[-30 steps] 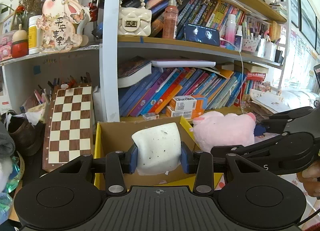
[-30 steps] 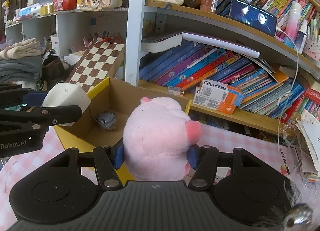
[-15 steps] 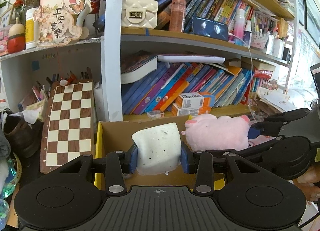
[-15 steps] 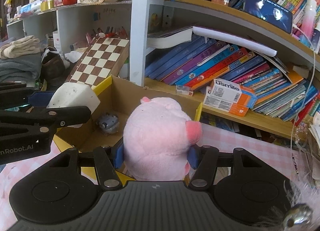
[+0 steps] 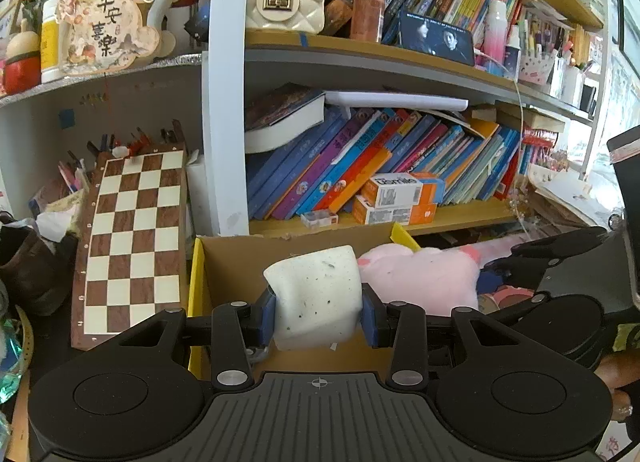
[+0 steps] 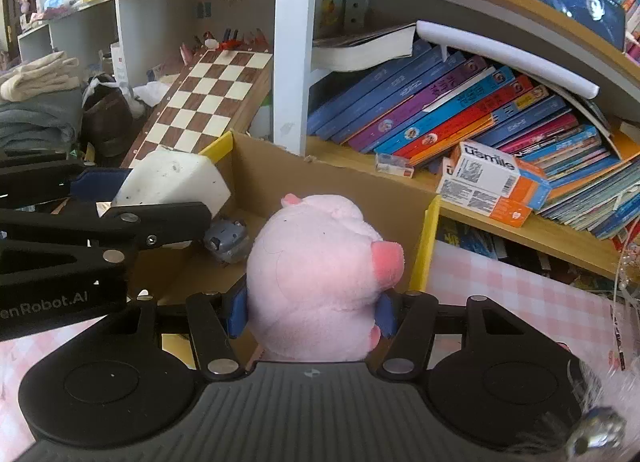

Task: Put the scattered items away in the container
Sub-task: 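Lower the pink plush pig with the right gripper while the left lowers the white block into the box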

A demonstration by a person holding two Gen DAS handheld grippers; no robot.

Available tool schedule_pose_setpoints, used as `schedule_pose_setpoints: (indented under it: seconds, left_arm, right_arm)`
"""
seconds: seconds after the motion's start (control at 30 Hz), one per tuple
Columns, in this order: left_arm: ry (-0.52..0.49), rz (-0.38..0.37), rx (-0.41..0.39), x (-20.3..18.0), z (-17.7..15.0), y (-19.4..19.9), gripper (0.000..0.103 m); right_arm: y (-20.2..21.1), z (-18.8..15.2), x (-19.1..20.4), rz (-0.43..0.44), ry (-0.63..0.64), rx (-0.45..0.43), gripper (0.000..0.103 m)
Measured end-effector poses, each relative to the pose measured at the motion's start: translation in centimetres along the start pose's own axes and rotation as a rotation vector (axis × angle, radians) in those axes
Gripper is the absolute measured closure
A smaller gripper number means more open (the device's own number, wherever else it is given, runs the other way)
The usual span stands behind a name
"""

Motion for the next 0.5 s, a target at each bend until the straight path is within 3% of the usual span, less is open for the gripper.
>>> schedule_pose_setpoints:
  seconds: [0.5]
  left_arm:
    - [0.016,0.001,0.048,1.0,-1.1,-2.5,0.063]
  right_arm:
    - [-3.3,-0.9,-0.1,0.014,0.007,0.083,0.045]
Point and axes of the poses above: each gripper's, at about its wrist camera, not at the fingertips, and y roughly against the way its jaws point, x to its left, z to its top, the point moved 8 cm from there along -y, roughly the way its jaws point, and after that the axes turned 9 degrees about -y, right-handed, at the moved point
